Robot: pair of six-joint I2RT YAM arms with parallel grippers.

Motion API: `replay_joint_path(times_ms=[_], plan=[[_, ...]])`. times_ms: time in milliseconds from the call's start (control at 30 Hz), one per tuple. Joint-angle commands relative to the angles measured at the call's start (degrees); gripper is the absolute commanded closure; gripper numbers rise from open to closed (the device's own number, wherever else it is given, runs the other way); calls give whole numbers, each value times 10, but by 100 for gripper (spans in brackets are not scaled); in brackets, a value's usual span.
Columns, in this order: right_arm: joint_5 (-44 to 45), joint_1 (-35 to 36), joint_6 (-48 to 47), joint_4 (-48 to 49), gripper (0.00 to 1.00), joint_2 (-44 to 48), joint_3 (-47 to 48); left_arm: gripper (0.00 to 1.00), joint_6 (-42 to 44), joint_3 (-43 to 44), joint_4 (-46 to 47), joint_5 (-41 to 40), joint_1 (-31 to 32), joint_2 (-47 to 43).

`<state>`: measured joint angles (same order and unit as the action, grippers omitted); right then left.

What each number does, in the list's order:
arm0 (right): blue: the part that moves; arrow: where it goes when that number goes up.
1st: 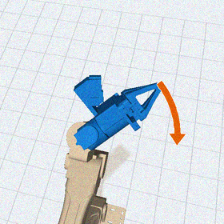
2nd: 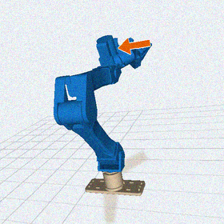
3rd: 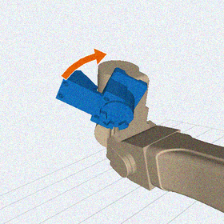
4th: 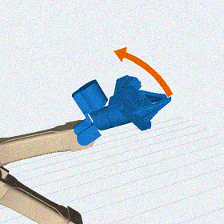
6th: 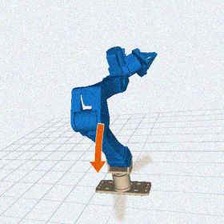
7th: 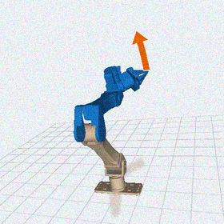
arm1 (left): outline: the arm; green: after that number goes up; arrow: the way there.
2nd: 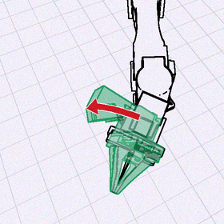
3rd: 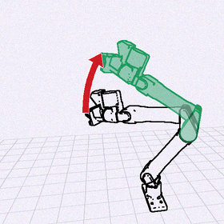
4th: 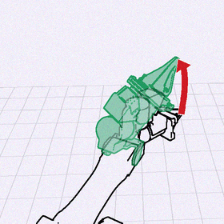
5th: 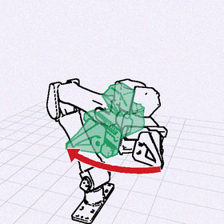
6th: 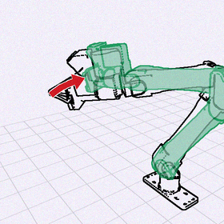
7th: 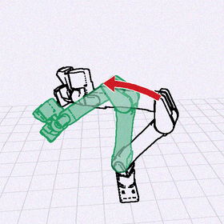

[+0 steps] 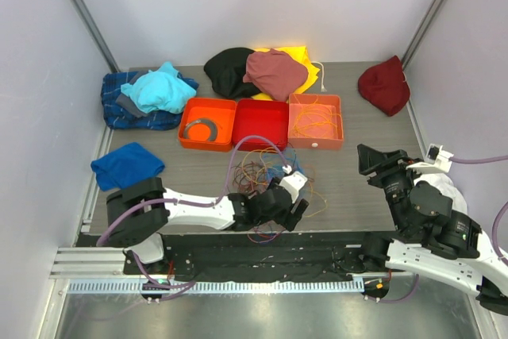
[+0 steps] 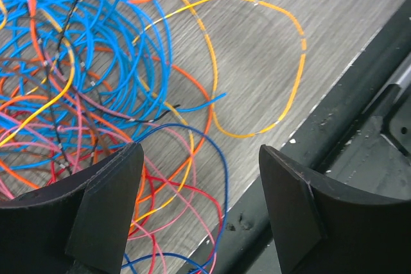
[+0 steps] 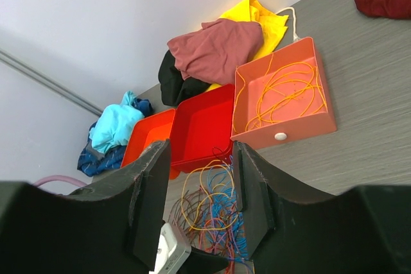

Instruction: Untangle the cables

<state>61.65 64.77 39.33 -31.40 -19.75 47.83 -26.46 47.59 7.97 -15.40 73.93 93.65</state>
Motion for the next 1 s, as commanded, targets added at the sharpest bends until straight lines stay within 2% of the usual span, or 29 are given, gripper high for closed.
replay_joint_path(times_ms=[0,233,467,533,567,600,633,667,767,900,967], plan=[[20,3,3,10,49,-1,2,23,25,23,50,5,11,0],[18,2,3,5,49,-2,2,23,29,2,89,30,17,-5],[16,2,11,-1,49,-1,1,26,57,46,78,23,20,62],[16,2,13,-3,49,0,2,39,65,68,69,26,20,87],[17,2,13,-7,49,1,2,53,67,74,67,28,19,91],[18,2,14,-9,49,2,5,60,69,79,68,30,19,91],[18,3,14,-11,50,3,6,66,69,79,70,25,20,88],[18,2,17,-16,50,3,7,77,68,76,76,18,19,82],[16,3,25,-19,50,3,2,100,66,64,74,-19,20,42],[6,3,30,-20,50,-2,-12,100,48,32,35,-77,20,-57],[1,3,31,-20,51,-12,-16,100,37,12,0,-125,19,-157]])
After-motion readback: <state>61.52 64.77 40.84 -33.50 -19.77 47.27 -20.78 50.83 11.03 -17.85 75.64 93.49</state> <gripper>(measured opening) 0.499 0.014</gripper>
